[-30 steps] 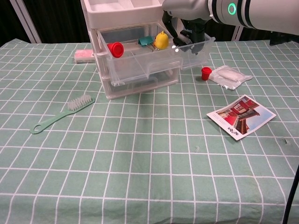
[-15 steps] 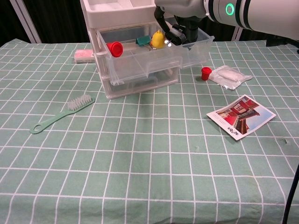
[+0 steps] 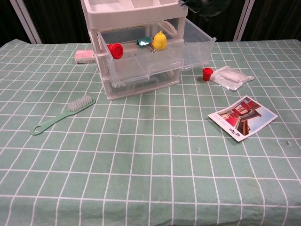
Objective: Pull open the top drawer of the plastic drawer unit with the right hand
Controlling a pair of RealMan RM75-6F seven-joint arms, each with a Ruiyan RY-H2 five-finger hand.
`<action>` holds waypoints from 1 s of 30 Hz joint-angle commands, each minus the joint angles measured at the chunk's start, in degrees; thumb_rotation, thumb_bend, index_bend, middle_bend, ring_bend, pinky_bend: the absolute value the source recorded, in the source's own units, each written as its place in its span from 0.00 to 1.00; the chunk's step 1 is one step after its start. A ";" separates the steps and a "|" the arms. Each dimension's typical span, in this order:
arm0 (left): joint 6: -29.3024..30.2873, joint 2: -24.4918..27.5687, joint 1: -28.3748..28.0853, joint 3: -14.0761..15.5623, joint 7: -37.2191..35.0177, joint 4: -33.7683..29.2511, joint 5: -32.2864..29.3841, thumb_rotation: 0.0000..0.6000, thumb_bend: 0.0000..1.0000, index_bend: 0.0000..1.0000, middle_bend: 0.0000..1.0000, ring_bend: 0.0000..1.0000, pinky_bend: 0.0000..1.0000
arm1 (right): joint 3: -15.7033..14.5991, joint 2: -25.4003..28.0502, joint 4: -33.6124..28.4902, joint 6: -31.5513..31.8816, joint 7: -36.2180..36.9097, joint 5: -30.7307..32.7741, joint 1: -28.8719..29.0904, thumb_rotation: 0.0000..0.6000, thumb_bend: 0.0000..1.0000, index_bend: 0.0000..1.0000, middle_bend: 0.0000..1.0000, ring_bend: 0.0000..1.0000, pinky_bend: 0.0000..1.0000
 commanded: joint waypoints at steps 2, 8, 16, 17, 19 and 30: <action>-0.34 -0.09 -0.35 0.01 0.87 -0.71 0.23 1.00 0.05 0.33 0.27 0.21 0.20 | -7.12 5.52 2.24 3.80 12.32 -7.24 -11.08 1.00 0.39 0.61 0.95 1.00 1.00; -0.57 -0.37 -0.84 0.13 2.91 -2.47 0.87 1.00 0.05 0.33 0.27 0.21 0.20 | -9.00 1.54 13.94 -5.08 18.75 -4.81 -14.01 1.00 0.39 0.59 0.95 0.97 1.00; -0.07 0.50 -0.58 0.33 5.32 -4.84 0.99 1.00 0.05 0.33 0.27 0.21 0.20 | -6.77 -10.32 28.03 -14.22 22.99 -6.60 -13.12 1.00 0.39 0.53 0.87 0.92 1.00; -0.01 0.68 -0.51 0.36 5.51 -5.09 0.95 1.00 0.05 0.33 0.27 0.21 0.20 | -6.31 -11.58 29.30 -15.03 23.22 -6.92 -12.90 1.00 0.39 0.52 0.86 0.92 1.00; 0.13 0.90 -0.43 0.37 5.73 -5.40 0.94 1.00 0.05 0.33 0.27 0.21 0.20 | -5.57 -13.67 31.04 -16.53 23.07 -7.15 -12.30 1.00 0.39 0.48 0.85 0.91 1.00; 0.09 0.98 -0.36 0.47 5.78 -5.54 0.85 1.00 0.05 0.33 0.27 0.21 0.20 | -2.89 -15.70 29.94 -17.61 20.98 -6.56 -13.21 1.00 0.23 0.00 0.40 0.46 0.66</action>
